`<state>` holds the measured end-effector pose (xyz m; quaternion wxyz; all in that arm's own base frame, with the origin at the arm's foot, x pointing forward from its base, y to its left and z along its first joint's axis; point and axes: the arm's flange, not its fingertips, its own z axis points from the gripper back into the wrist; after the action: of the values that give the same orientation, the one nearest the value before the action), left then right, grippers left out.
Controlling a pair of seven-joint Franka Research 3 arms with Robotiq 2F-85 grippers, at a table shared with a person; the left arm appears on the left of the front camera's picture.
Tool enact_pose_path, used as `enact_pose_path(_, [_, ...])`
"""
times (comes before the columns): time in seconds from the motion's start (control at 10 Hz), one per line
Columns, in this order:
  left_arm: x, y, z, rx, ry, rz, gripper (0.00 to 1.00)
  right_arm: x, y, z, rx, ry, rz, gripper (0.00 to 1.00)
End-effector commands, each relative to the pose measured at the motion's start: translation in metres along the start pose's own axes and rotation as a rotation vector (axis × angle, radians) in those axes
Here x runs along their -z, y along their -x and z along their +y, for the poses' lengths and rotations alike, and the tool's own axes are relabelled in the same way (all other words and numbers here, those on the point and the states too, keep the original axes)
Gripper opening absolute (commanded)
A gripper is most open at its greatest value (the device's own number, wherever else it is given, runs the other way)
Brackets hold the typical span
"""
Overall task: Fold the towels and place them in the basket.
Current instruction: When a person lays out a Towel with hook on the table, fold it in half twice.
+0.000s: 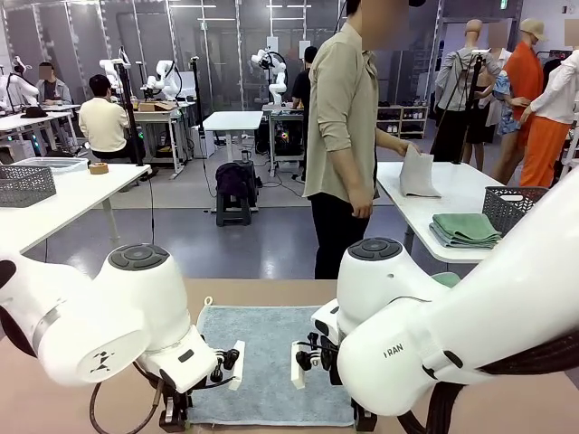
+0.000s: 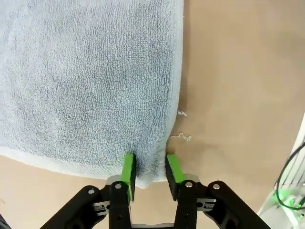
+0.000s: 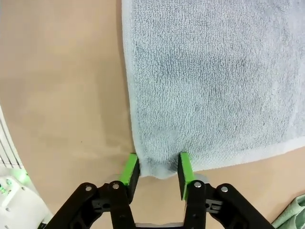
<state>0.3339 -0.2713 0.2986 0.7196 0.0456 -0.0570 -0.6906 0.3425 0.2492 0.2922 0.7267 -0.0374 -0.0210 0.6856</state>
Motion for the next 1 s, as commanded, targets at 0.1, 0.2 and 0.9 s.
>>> enact_pose_path(0.1, [0.013, 0.023, -0.034, -0.014, -0.039, -0.004, 0.36, 0.011, 0.021, 0.022, -0.003, 0.027, 0.000, 0.43])
enact_pose_path(0.2, [0.013, 0.023, -0.034, -0.014, -0.040, -0.004, 0.36, 0.012, 0.022, 0.022, 0.000, 0.024, 0.005, 0.24])
enact_pose_path(0.9, [-0.002, 0.025, -0.026, -0.010, -0.063, 0.028, 0.00, 0.000, 0.019, 0.022, -0.003, 0.015, 0.016, 0.00])
